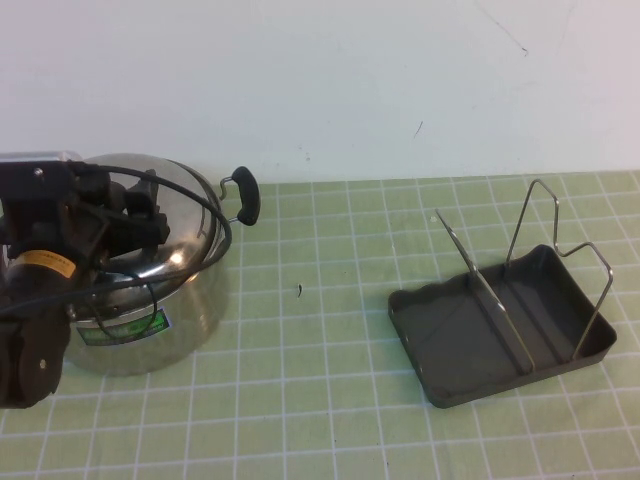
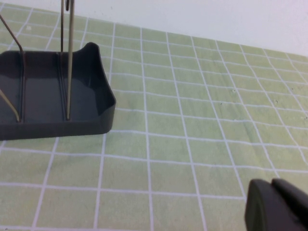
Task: Put pot lid on rack
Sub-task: Open the pot
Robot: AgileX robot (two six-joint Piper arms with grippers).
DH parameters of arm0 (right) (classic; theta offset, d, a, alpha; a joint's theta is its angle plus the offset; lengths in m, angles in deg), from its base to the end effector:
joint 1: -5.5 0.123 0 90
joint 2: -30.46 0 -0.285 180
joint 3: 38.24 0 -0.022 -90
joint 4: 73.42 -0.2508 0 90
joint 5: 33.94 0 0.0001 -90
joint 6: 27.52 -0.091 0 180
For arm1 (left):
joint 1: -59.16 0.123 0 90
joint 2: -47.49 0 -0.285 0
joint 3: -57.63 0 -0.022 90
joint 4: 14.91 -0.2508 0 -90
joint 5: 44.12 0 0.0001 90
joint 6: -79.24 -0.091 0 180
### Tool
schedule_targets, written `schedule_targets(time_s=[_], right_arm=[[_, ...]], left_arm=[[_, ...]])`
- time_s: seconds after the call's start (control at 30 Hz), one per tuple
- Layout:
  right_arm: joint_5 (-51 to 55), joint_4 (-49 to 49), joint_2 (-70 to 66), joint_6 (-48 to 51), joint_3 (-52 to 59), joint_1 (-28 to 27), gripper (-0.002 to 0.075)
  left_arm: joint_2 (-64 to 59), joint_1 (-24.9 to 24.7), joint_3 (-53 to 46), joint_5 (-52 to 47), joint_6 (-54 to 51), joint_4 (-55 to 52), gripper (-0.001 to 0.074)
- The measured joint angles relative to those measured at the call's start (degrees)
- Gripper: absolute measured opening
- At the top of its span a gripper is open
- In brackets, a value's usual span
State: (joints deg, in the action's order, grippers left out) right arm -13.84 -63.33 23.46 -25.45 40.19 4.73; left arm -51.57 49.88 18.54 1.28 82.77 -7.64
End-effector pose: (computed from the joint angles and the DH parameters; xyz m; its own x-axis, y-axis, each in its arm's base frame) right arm 0.0529 -0.0062 0.1757 -0.2719 -0.1963 -0.9421 0.0174 0.9778 -0.2088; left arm 0.3162 -0.0434 0.2275 -0.0615 -0.1417 -0.9880 0.0633 0.9873 -0.1455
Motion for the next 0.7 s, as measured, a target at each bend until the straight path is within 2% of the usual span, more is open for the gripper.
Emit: schedule_targets(time_s=[0.13,0.23,0.3,0.4,0.43,0.7], right_arm=[[0.00,0.00,0.00,0.00,0.00,0.00,-0.0001],[0.00,0.00,0.00,0.00,0.00,0.00,-0.0001],[0.00,0.00,0.00,0.00,0.00,0.00,-0.0001],[0.00,0.00,0.00,0.00,0.00,0.00,-0.0001],[0.00,0.00,0.00,0.00,0.00,0.00,-0.0001],[0.00,0.45,0.00,0.00,0.00,0.00,-0.0001]], left_arm=[[-1.24,0.00,0.15,1.80,-0.10,0.31,0.0654],[-1.62,0.00,0.25,2.77,-0.10,2.34,0.0604],[-1.62,0.00,0.25,3.33,-0.10,4.23,0.0522],[-1.91,0.00,0.25,4.25,-0.34,5.91,0.0342],[-1.91,0.00,0.25,4.28,-0.73,6.01,0.0319],[5.49,0.00,0.06,2.28,-6.24,6.67,0.0323]])
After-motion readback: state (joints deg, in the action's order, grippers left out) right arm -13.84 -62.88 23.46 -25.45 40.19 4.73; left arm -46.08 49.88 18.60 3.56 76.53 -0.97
